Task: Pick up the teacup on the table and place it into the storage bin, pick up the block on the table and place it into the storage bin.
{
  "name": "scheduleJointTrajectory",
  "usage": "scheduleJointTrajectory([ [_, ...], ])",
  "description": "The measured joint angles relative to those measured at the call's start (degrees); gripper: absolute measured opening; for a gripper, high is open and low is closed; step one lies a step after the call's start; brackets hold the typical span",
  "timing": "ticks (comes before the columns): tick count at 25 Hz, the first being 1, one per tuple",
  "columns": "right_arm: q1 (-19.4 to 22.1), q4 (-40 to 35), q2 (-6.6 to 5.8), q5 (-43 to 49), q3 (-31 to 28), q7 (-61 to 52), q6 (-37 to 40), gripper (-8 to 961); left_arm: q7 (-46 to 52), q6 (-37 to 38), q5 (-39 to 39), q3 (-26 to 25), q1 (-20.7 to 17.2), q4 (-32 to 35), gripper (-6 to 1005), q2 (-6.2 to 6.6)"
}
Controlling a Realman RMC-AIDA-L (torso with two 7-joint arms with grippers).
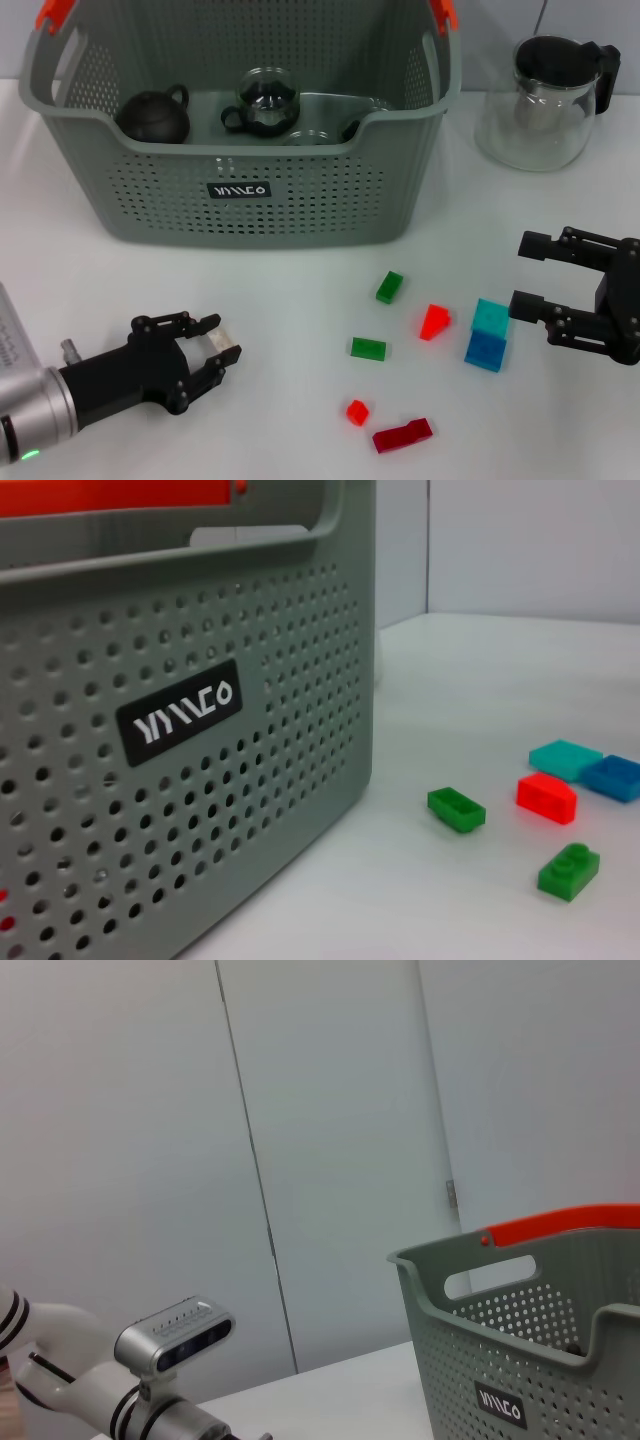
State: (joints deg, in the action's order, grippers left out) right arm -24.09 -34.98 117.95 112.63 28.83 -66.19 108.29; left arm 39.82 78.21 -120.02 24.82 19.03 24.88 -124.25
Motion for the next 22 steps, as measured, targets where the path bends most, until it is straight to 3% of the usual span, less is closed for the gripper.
scheduleJointTrajectory([
  [5,-0.1,0.0,-0.06,0.0,0.0,-0.1,0.0,744,5.8,8.0,0.1,-0.8,-0.7,4.1,410,0.22],
  [7,-0.1,0.0,-0.06,0.0,0.0,-0.1,0.0,744,12.5,16.9,0.8,-4.5,-0.5,8.3,411,0.38],
  [10,-0.2,0.0,-0.07,0.0,0.0,-0.2,0.0,744,17.7,21.8,1.9,-7.0,0.4,10.5,411,0.72],
  [14,-0.4,0.0,-0.04,0.0,0.0,-0.2,0.0,744,33.4,31.1,7.8,-10.4,4.9,12.2,413,3.67],
  [15,-0.5,0.0,0.02,0.0,0.0,-0.2,0.0,744,39.1,32.8,10.8,-10.9,7.2,11.9,413,4.89],
  [20,-0.8,0.0,0.08,0.0,0.0,-0.2,0.0,744,47.7,32.3,17.3,-11.1,14.1,11.3,414,7.28],
  [22,-0.9,0.0,0.09,0.0,0.0,-0.2,0.0,744,50.0,28.3,18.6,-10.8,17.4,11.1,415,8.16],
])
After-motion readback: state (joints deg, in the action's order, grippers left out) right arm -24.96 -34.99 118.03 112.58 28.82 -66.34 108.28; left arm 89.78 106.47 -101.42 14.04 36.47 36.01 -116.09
